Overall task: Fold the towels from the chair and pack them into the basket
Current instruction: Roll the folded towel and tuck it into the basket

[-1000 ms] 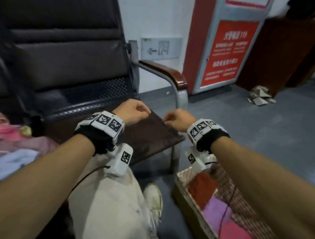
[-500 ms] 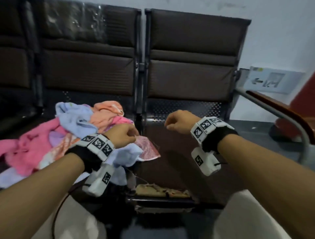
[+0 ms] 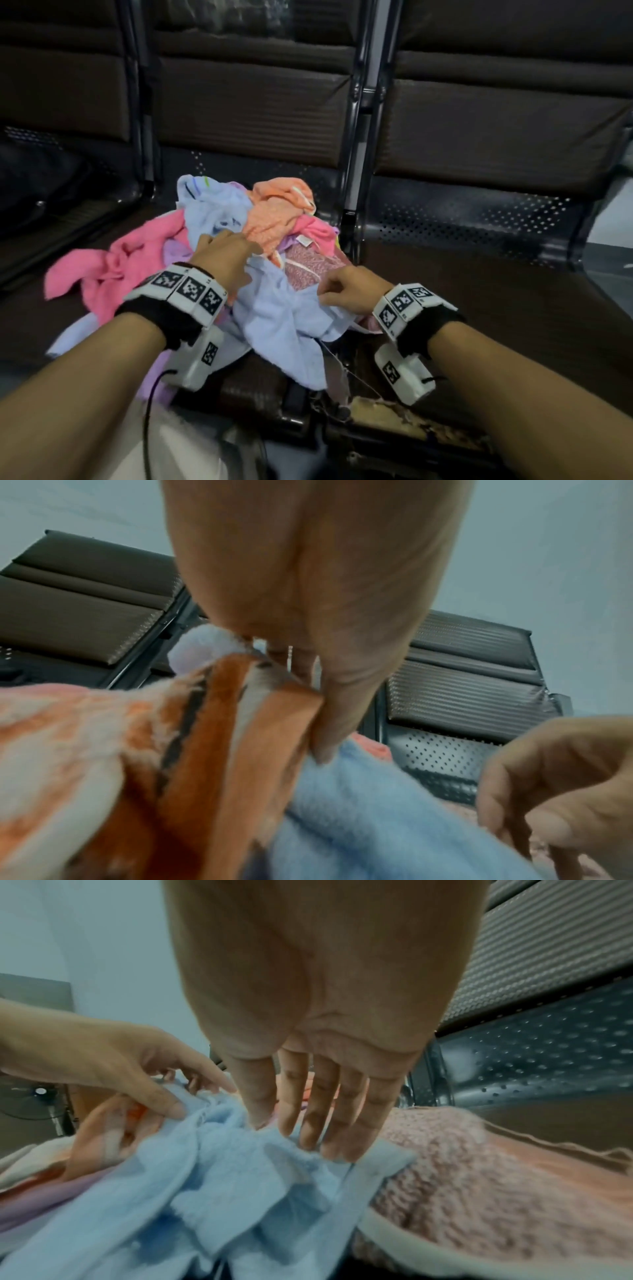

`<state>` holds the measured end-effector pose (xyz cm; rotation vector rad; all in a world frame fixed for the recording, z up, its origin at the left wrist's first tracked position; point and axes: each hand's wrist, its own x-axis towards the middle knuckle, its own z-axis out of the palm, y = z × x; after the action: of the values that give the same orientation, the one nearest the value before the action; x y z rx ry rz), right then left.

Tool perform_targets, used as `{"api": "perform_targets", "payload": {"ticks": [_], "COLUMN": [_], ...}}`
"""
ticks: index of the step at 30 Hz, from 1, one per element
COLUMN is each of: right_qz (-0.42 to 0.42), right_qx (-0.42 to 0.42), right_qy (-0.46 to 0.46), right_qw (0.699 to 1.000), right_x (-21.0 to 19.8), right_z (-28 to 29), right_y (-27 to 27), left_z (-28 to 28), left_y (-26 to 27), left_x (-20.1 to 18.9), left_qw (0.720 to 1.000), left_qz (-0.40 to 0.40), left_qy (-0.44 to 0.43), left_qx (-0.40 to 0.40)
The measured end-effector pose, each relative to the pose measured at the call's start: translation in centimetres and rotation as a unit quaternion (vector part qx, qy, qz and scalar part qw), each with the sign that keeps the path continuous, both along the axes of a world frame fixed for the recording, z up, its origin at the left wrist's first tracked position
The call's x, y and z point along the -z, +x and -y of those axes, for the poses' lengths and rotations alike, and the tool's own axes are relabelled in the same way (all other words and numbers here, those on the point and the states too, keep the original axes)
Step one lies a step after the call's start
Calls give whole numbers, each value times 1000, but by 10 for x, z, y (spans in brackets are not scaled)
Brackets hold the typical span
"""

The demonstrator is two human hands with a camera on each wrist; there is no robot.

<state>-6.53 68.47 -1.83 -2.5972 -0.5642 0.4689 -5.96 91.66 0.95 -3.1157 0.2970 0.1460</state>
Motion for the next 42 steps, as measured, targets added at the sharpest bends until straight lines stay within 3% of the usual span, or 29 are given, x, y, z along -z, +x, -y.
{"api": "perform_targets", "payload": {"ticks": [2, 6, 12, 17, 24, 26, 29, 31, 37, 39, 42], "right_qz": [0, -5, 68, 62, 145, 152, 156, 173, 183, 176, 147], "right_qx": [-3, -3, -16, 52, 130, 137, 156, 159, 12, -5, 35], "right_qy": [27, 61, 117, 196, 318, 335, 300, 243, 73, 35, 145], "right_qw": [1000, 998, 991, 977, 928, 920, 928, 941, 980, 984, 978], "right_x": [1, -8, -30, -54, -90, -89, -77, -65, -50, -48, -48], "right_z": [-6, -10, 8, 50, 103, 115, 129, 140, 149, 143, 138], "right_y": [-2, -11, -37, -63, -78, -78, -76, -73, -65, -59, -51], "left_z": [-1, 11, 59, 97, 118, 120, 125, 133, 171, 182, 191], "left_y": [1, -3, -33, -49, -55, -49, -41, -36, -32, -31, -27], "left_x": [-1, -9, -31, -47, -48, -40, -33, -34, -40, -37, -36], "left_qw": [1000, 986, 919, 896, 920, 944, 973, 973, 910, 896, 887], "left_qz": [8, 40, 89, 144, 116, 122, 127, 134, 170, 171, 189], "left_qy": [-14, -154, -339, -361, -296, -217, -100, -100, -325, -363, -382], "left_qx": [6, 47, 183, 214, 229, 216, 165, 161, 193, 190, 180]}}
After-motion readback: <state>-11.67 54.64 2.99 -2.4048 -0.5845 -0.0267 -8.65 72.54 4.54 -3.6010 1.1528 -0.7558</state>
